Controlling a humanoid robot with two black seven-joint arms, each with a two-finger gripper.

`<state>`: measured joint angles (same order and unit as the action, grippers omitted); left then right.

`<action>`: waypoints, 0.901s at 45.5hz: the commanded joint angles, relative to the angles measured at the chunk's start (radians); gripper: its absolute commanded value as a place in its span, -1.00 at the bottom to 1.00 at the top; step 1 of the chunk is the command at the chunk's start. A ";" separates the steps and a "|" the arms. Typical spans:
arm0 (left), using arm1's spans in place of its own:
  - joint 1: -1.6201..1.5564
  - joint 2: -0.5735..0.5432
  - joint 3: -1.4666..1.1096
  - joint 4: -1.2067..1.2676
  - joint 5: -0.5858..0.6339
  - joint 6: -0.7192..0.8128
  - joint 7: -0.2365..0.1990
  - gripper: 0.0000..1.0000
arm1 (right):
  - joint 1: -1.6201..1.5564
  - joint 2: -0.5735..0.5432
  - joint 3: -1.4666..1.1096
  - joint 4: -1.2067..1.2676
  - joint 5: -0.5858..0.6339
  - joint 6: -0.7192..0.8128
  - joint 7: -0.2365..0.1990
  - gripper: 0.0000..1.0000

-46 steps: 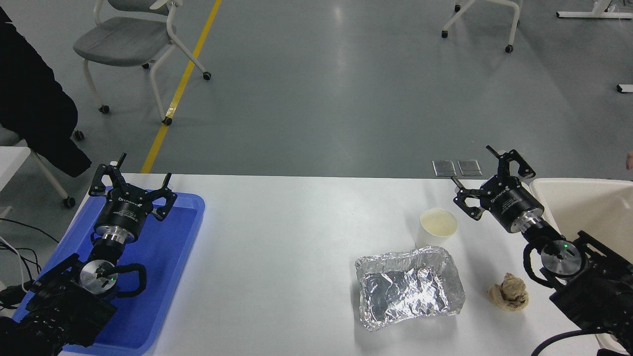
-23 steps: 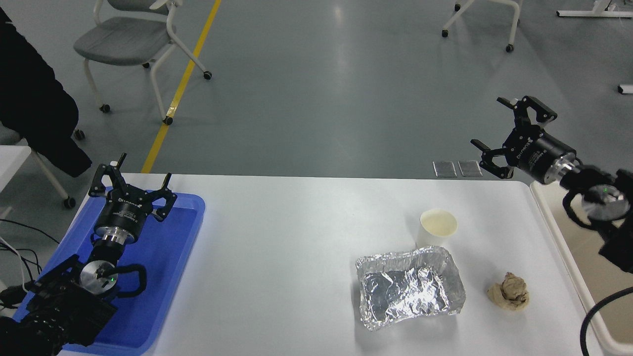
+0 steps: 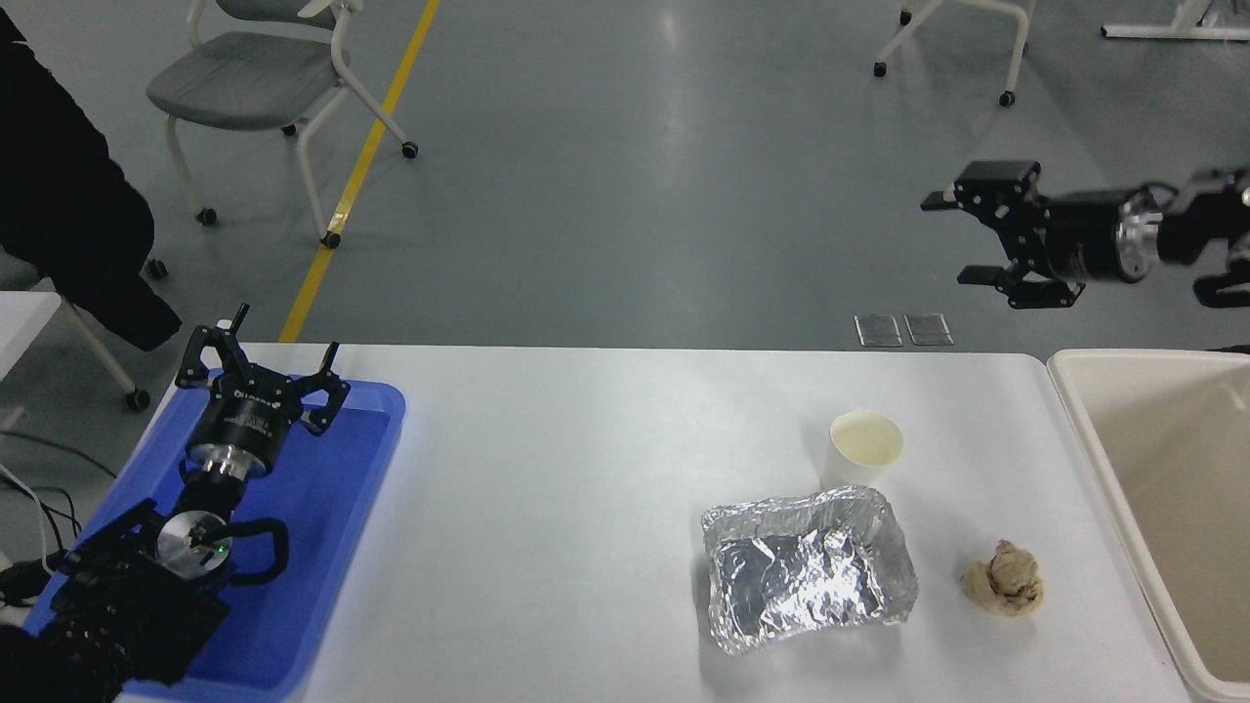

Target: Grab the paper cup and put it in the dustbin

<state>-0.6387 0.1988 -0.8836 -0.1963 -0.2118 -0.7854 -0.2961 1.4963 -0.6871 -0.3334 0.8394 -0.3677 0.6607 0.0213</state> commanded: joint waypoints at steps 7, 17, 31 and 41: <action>0.001 0.001 0.000 -0.002 0.000 0.000 0.000 1.00 | 0.406 0.083 -0.533 0.345 -0.152 -0.001 -0.011 1.00; 0.001 0.001 0.000 0.001 0.000 0.000 0.000 1.00 | 0.536 0.253 -0.731 0.394 -0.088 0.010 -0.011 1.00; 0.002 0.001 -0.002 0.001 0.000 0.000 0.000 1.00 | 0.723 0.449 -0.855 0.520 0.220 0.125 -0.011 1.00; 0.004 -0.001 -0.003 -0.002 0.000 0.000 0.000 1.00 | 0.746 0.506 -0.854 0.541 0.286 0.125 -0.006 1.00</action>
<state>-0.6362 0.1989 -0.8851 -0.1958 -0.2117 -0.7854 -0.2961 2.1748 -0.2680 -1.1488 1.3349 -0.1870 0.7601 0.0108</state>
